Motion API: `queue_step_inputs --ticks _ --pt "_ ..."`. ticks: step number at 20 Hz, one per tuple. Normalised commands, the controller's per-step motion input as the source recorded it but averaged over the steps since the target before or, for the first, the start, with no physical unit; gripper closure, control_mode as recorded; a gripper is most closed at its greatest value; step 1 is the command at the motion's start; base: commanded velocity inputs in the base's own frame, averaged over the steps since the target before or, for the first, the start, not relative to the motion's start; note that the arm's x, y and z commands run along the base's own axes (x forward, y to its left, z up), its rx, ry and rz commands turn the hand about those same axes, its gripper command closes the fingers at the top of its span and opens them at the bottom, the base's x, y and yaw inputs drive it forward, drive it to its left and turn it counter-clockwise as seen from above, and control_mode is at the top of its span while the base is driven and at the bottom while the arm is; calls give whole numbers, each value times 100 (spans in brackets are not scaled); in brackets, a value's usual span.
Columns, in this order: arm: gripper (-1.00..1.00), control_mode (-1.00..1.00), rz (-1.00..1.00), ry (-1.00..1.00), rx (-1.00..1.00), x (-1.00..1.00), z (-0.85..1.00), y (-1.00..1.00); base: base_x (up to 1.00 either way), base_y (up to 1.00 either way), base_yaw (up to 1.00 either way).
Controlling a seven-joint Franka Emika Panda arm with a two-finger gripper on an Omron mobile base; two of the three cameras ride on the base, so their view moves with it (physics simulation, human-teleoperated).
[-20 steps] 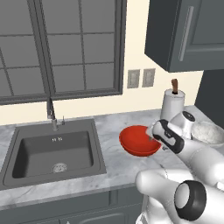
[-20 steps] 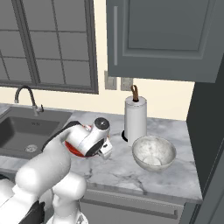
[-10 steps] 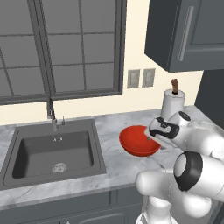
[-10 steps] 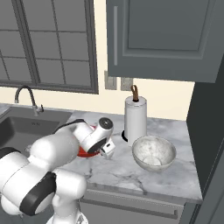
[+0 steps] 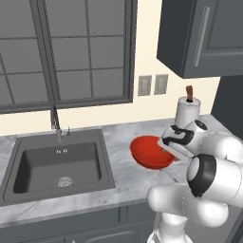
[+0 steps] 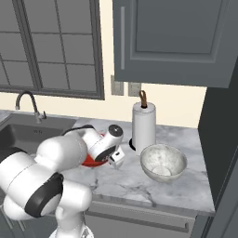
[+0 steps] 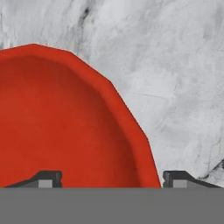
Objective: Open the cabinet. Pick the bowls from the counter and place them in the cabinet. Then close the cabinet.
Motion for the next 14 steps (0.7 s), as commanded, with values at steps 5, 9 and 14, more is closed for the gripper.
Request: queue_step_inputs --ticks 5,9,14 --pt "100 -100 -1 0 0 0 -9 24 0 0 0" --pt "100 -100 -3 0 0 0 -8 35 0 0 0" --pt "100 -100 -8 -9 -3 -12 -2 24 0 0 0"
